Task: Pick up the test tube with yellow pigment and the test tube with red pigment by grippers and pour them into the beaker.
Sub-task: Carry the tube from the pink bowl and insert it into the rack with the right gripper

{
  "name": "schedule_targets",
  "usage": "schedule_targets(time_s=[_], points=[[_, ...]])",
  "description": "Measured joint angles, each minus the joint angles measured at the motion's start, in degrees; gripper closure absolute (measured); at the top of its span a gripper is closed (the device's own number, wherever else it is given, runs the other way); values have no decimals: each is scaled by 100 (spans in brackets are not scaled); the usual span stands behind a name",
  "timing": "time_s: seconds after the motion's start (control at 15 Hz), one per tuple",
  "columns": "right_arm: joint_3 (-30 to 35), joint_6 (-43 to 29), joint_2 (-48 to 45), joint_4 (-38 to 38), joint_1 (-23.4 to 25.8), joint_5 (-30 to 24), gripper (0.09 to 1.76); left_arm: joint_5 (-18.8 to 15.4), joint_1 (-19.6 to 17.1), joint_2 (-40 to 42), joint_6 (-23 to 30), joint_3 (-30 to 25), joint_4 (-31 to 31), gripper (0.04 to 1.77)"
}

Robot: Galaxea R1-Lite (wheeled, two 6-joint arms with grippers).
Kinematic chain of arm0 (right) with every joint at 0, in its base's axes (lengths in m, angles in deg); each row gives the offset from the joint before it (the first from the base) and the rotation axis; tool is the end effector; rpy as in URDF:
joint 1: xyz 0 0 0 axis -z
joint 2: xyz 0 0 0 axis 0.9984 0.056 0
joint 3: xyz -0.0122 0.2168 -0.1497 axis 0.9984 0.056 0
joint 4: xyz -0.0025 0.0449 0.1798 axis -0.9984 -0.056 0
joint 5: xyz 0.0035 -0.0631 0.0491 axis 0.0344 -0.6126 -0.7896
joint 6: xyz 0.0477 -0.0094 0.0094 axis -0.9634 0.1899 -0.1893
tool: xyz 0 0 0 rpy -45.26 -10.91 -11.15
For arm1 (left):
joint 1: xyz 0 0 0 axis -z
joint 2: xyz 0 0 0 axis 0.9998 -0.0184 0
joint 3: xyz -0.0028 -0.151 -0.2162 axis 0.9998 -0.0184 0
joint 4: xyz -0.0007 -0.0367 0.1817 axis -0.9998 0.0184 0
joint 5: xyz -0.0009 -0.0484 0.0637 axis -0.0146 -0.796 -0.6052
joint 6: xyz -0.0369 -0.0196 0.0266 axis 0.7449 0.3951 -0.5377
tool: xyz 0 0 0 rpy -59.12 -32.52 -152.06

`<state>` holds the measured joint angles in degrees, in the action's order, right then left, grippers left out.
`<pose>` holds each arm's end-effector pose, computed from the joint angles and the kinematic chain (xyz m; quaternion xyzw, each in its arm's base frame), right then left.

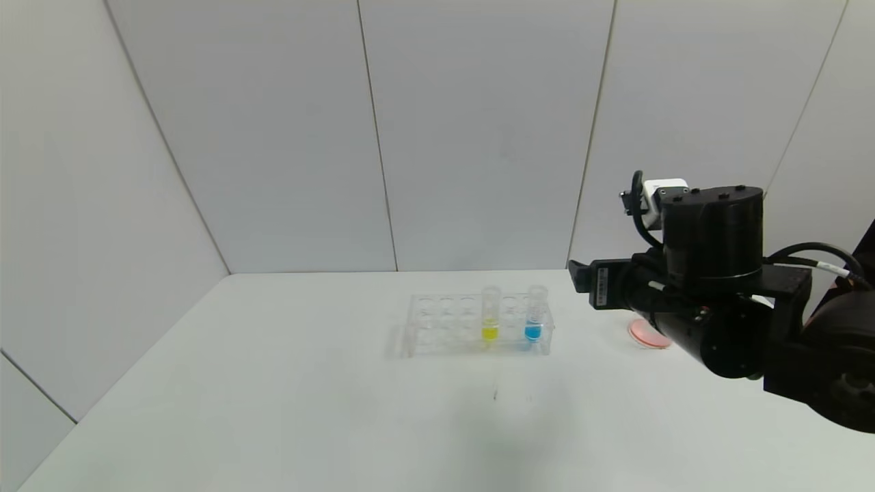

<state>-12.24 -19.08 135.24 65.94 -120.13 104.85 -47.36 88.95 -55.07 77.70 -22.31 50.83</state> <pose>0.2979 0.1638 0.1590 -0.0023 0.1397 -0.0080 0.9902 0.0351 0.0002 0.0734 -0.0083 0.0085 0.0014 0.9999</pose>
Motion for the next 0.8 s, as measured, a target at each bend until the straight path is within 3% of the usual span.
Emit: schedule_targets(time_s=[0.4,0.8], points=[[160,-747,234,-13,-1271,835,15,0,0,0,0,0,0,9],[-138,-1379,1014,46,-1796,983,15,-2,0,0,0,0,0,9]])
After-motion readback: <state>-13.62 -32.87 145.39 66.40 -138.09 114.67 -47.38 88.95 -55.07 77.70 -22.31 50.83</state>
